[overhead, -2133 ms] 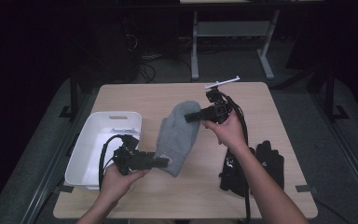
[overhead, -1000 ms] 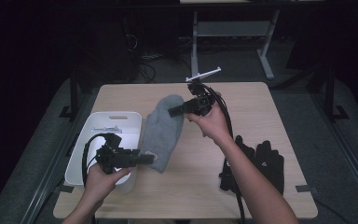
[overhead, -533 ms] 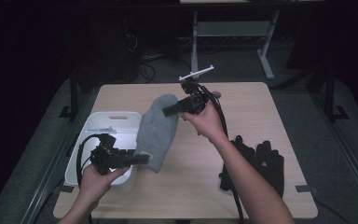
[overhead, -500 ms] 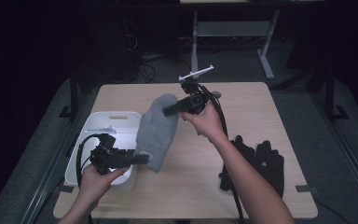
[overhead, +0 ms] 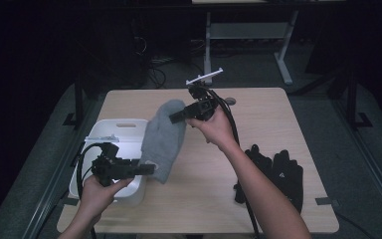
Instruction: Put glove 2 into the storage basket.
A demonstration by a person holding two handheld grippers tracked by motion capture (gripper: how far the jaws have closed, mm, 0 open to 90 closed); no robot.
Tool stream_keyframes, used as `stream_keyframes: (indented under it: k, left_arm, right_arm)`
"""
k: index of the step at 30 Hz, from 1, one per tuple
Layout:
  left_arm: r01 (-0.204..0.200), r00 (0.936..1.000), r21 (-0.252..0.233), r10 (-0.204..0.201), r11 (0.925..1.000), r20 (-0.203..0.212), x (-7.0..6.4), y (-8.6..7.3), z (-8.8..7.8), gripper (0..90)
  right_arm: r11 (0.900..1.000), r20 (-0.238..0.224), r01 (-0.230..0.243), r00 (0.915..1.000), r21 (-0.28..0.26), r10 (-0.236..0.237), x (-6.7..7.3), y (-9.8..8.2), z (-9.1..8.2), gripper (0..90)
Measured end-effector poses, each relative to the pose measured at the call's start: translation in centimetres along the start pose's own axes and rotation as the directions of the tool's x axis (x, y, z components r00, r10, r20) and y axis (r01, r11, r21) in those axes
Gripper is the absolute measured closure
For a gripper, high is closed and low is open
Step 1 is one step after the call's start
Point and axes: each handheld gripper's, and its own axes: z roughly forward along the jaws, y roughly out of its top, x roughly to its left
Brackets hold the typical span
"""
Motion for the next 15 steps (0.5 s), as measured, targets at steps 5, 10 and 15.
stream_keyframes:
  k: [5, 10, 15]
  left_arm:
    - [0.001, 1.0000, 0.001, -0.001, 1.0000, -0.006, 0.3, 0.0, -0.6, 42.8]
    - [0.012, 0.9998, -0.006, -0.012, 0.9999, -0.014, 0.6, -0.1, -1.1, 42.9]
    - [0.012, 0.9997, -0.005, -0.012, 0.9999, -0.022, 1.0, -0.3, -1.7, 42.9]
  right_arm:
    - [1.000, -0.008, 0.008, 0.9999, 0.002, -0.008, 0.3, 0.4, 0.5, 72.1]
    - [1.000, -0.016, 0.014, 0.9998, 0.005, -0.013, 0.6, 0.8, 1.1, 72.1]
    - [1.000, -0.023, 0.014, 0.9996, 0.016, -0.014, 1.0, 1.2, 1.7, 72.1]
